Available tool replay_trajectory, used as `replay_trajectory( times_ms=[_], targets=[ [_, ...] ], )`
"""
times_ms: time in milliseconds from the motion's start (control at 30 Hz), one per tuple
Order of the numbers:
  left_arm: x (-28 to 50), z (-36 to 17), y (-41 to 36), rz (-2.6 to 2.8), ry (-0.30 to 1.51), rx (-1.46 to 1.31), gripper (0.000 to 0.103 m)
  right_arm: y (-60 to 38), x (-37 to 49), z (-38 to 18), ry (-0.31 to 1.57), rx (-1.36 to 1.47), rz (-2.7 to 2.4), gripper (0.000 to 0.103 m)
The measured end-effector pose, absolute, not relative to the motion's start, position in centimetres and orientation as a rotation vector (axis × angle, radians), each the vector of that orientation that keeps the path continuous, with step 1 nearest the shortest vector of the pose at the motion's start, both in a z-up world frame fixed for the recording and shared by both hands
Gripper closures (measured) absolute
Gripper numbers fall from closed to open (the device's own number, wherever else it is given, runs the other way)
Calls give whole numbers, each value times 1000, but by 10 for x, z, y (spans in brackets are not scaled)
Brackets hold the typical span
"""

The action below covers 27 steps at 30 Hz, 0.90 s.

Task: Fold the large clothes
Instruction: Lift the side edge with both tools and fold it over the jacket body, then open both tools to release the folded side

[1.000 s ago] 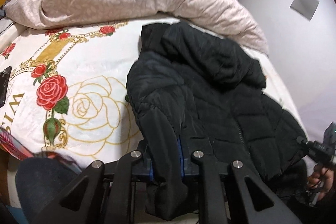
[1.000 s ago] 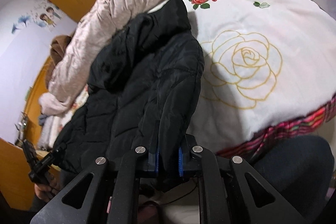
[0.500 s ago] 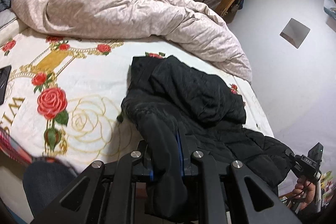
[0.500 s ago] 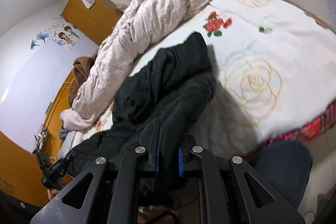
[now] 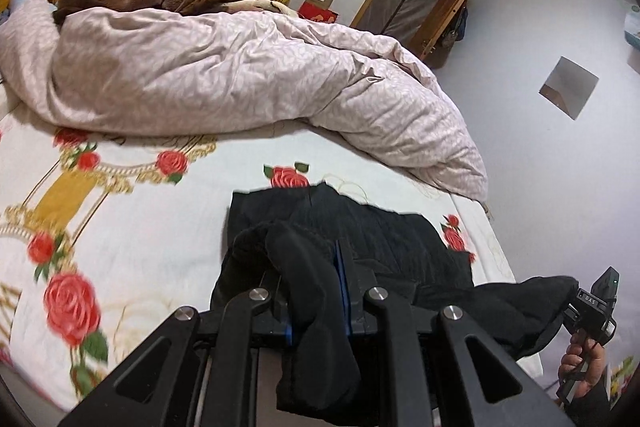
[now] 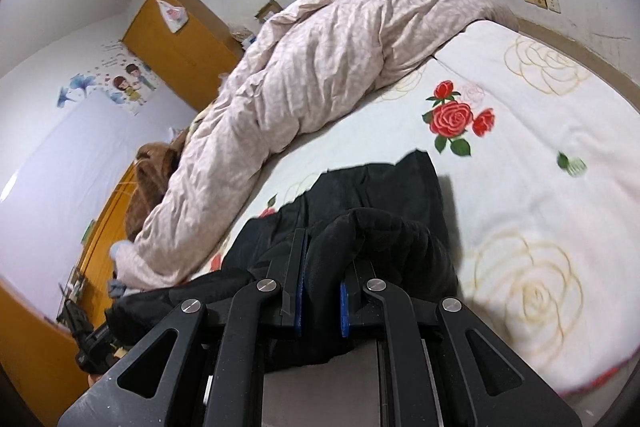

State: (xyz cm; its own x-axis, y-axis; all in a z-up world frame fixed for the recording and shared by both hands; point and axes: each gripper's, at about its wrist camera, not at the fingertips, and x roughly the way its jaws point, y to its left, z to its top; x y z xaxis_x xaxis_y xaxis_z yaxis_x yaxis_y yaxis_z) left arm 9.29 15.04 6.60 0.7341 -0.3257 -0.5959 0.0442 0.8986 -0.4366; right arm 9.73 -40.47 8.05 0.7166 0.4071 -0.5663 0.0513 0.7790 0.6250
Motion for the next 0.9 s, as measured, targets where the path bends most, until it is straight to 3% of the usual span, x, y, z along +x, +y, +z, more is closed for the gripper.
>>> replay_trajectory(
  times_ms=[233,500,800,900],
  targets=[
    [190,45,137,-171,795,-411,86,-407,187,53,858,689,165,90],
    [265,-15,124,-120,924,-382,84,-405,266,-11,1005,692,105,86],
    [291,-47,118,-134,974,-404,75,-406,288,-49,1053,774,122,81],
    [290,-39,125,-161,968,-461,64,-413,287,-45,1043,836,160,72]
  ],
)
